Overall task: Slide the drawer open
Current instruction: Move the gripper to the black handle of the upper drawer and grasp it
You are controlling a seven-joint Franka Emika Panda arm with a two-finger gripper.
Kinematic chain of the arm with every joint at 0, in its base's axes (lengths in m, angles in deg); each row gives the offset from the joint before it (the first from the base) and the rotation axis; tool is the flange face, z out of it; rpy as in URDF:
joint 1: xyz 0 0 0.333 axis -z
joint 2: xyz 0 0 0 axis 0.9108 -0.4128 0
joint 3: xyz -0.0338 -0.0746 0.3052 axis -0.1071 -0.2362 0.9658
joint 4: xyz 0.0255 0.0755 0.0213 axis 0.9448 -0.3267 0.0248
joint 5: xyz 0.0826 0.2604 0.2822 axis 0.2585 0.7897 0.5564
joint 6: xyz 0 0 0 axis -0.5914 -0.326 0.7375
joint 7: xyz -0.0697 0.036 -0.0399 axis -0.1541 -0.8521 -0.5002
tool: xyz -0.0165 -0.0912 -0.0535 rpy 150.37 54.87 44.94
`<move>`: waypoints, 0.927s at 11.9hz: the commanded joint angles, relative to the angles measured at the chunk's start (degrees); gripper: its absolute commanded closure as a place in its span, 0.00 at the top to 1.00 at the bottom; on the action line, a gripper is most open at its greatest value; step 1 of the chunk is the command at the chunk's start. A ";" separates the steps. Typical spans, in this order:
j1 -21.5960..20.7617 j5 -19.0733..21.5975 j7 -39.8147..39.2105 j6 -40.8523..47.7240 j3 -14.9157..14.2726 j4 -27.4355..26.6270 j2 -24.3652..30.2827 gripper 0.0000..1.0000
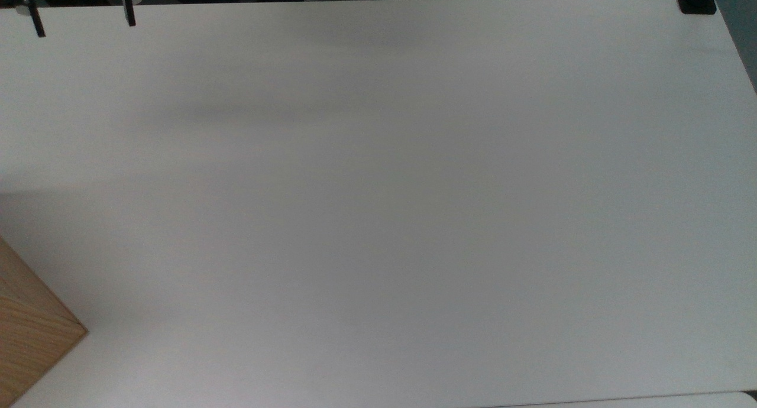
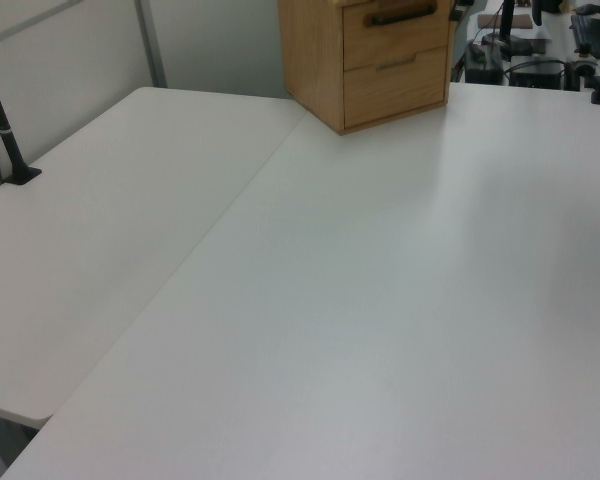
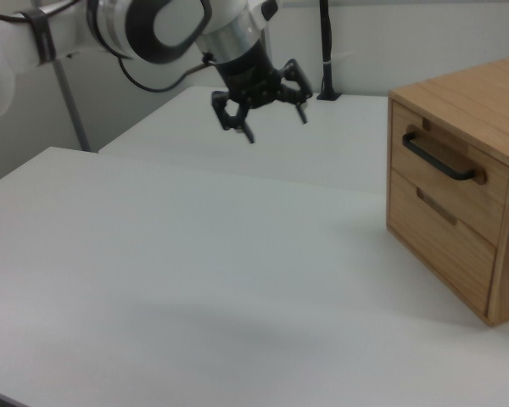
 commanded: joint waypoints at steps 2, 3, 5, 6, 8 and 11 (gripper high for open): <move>0.17 -5.53 -9.44 -16.01 -0.22 -0.45 -5.62 1.00; 0.43 -7.72 -11.63 -18.82 -0.57 -0.53 -6.76 0.98; 2.01 -11.15 -15.15 -24.70 -0.57 -0.53 -8.70 0.95; 2.62 -11.78 -16.21 -27.61 -0.57 -0.53 -9.93 0.95; 3.85 -12.92 -17.97 -33.67 -0.57 -0.45 -12.39 0.91; 6.58 -13.72 -19.12 -44.22 -0.57 -0.45 -17.22 0.86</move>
